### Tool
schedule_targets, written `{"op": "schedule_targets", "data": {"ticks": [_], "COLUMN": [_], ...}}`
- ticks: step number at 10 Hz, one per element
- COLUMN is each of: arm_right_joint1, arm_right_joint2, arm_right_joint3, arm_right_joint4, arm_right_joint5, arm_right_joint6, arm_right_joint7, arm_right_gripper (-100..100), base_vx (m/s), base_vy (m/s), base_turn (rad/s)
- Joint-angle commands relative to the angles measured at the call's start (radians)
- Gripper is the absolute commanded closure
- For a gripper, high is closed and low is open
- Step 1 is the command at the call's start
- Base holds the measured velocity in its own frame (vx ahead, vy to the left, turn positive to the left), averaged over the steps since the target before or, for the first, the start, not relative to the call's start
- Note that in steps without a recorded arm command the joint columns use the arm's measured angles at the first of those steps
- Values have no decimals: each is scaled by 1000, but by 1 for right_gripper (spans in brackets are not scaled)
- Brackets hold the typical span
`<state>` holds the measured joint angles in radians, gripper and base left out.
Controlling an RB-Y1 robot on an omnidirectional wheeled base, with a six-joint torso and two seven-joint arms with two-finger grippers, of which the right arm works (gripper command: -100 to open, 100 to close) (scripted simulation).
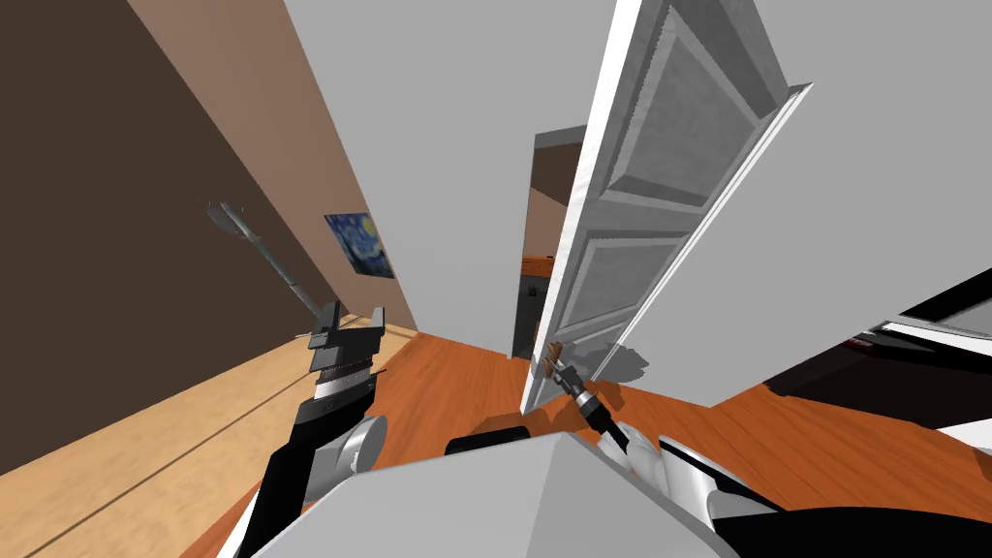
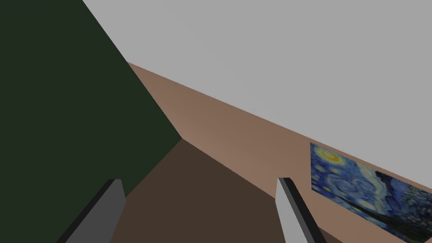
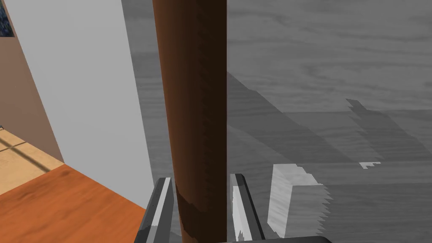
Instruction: Pull the door open
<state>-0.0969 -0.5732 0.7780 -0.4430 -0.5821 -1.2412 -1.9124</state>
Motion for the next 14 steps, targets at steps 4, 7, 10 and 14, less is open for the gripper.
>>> {"op": "schedule_targets", "data": {"ticks": [4,7,10,14], "arm_right_joint1": [9,9,21,33], "arm_right_joint2": [-1,-1,-8,-15], "arm_right_joint3": [15,15,31,47], "arm_right_joint4": [27,33,44,62], "arm_right_joint5": [0,0,-5,-11], "arm_right_joint6": [-35,-35,-69,-103], "arm_right_joint7": [-13,-13,-23,-33], "arm_right_gripper": [100,100,100,100], "base_vx": [-130,-57,-152,-170], "base_vy": [-48,-42,-111,-89], "base_turn": [110,6,207,137]}}
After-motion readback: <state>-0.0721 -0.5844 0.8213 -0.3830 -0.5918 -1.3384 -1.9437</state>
